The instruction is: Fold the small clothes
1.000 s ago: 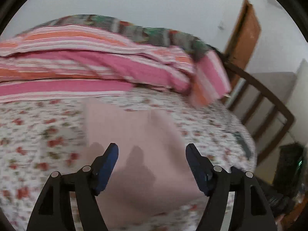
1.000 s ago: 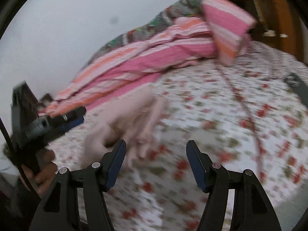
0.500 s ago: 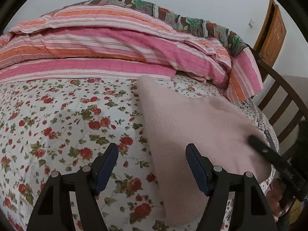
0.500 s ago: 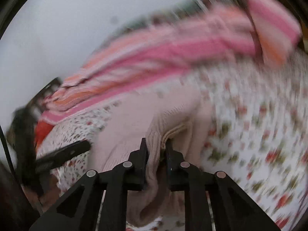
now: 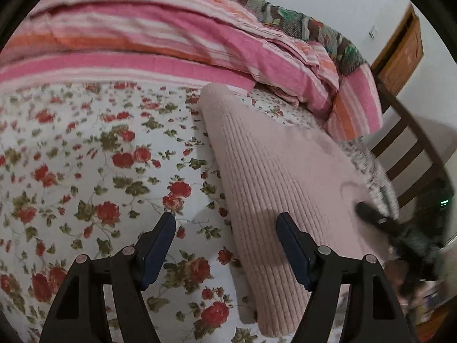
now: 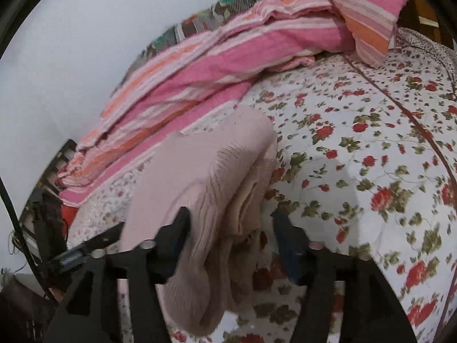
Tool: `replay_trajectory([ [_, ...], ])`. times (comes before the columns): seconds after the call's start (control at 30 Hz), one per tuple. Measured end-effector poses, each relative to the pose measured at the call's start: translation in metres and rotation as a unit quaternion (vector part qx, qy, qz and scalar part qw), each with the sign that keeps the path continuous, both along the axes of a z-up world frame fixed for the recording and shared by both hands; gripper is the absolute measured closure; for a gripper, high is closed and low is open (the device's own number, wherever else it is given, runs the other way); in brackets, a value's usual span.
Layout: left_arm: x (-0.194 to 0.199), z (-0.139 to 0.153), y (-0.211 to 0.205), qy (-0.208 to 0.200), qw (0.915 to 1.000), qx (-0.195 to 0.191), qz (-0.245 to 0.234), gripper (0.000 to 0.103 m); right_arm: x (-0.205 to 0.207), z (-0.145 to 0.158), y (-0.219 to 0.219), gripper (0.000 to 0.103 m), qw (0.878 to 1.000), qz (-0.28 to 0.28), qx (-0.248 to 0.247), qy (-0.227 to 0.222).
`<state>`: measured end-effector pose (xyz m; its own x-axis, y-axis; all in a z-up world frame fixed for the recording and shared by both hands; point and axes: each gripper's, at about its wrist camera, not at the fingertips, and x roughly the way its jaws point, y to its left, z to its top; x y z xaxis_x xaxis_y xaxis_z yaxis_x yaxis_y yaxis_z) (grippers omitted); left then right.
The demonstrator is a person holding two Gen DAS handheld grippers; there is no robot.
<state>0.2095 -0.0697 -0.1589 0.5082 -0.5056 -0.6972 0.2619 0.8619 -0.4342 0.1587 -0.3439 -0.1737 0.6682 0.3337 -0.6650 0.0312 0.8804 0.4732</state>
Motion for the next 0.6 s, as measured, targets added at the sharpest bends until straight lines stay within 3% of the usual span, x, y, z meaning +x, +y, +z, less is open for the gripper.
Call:
replay_trajectory([
  [0.1,-0.002,0.002,0.015,-0.008,0.9999,-0.001,0.008,0.032,0.022,-0.016,0.003,0.021,1.0,0.017,0.018,0.019],
  [0.2,-0.01,0.004,0.033,-0.03,0.9995,-0.006,0.013,0.032,0.033,-0.021,0.005,0.017,0.999,0.018,0.027,0.018],
  [0.37,-0.013,-0.003,0.062,-0.012,0.9969,-0.072,0.029,0.032,0.05,-0.029,0.015,0.016,0.999,0.039,0.024,0.021],
  [0.43,-0.014,-0.005,0.068,-0.009,0.995,-0.094,0.032,0.032,0.052,-0.027,0.015,0.026,0.998,0.054,0.037,0.026],
  [0.5,-0.014,-0.005,0.071,-0.01,0.9939,-0.103,0.038,0.032,0.053,-0.026,0.013,0.047,0.995,0.057,0.07,0.037],
  [0.6,-0.011,-0.004,0.075,-0.003,0.9923,-0.116,0.043,0.033,0.049,-0.014,0.012,0.061,0.995,0.054,0.082,0.034],
])
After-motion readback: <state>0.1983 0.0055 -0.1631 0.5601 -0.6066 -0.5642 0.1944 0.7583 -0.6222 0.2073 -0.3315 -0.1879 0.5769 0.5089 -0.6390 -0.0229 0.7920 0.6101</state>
